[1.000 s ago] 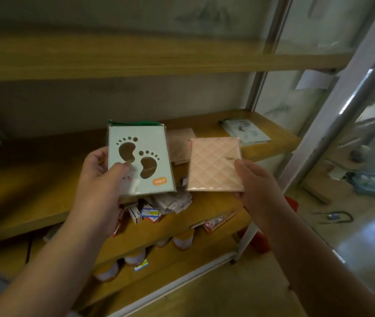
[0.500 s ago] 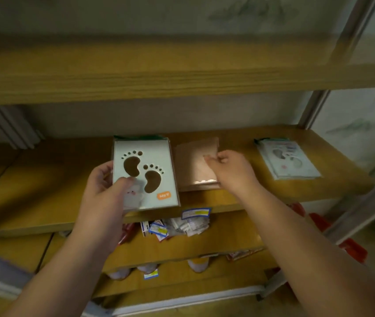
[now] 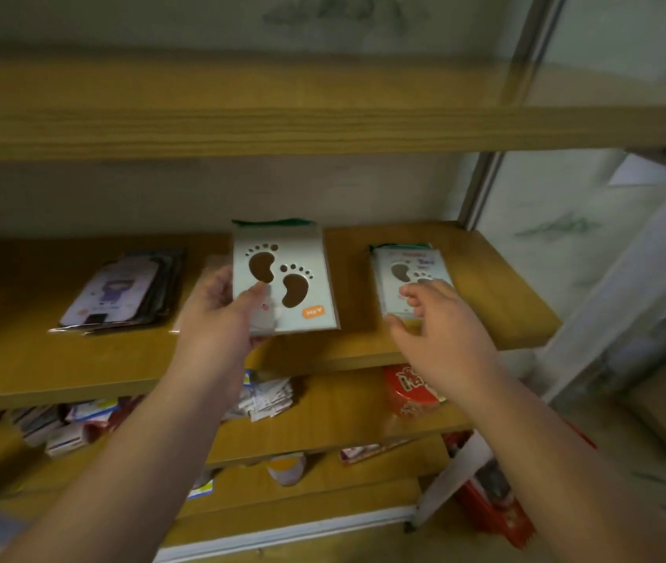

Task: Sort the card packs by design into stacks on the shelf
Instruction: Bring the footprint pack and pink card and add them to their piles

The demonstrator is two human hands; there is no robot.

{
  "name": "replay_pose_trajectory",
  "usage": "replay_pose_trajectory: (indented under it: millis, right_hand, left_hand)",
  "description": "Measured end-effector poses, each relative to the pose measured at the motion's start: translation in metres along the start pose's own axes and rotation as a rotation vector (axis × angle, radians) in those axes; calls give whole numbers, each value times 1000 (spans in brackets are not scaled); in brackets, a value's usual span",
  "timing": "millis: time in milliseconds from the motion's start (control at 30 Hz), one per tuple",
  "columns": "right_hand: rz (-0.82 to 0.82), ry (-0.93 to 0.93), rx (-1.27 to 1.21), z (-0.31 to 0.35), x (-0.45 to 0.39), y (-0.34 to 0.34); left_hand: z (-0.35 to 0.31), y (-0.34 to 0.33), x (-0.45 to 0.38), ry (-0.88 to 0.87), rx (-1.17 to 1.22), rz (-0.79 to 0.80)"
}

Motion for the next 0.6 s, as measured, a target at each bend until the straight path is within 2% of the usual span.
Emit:
replay_pose_trajectory:
  millis: [133,233,467,600]
  right_hand:
    - [45,-47,141,-33,16,32]
    - [27,-55,159,-51,27,54]
    - [2,-98,119,-79,47,78]
    - [1,-93,87,-83,54,83]
  left_hand:
    - [25,-74,-11,57,-75,101]
    - [34,-128,-21,12,-179,154]
    - [40,-177,-40,-178,-622,98]
    - [47,-178,-41,-163,-937,5]
Point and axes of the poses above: each hand's wrist, its own x-axis away from the middle knuckle, its own y-axis out of the back of the hand, z = x × y, the point moved 6 cm from there along -x, towards the middle knuckle, and after that the axes turned 5 degrees about -x, right-handed, at the moved point
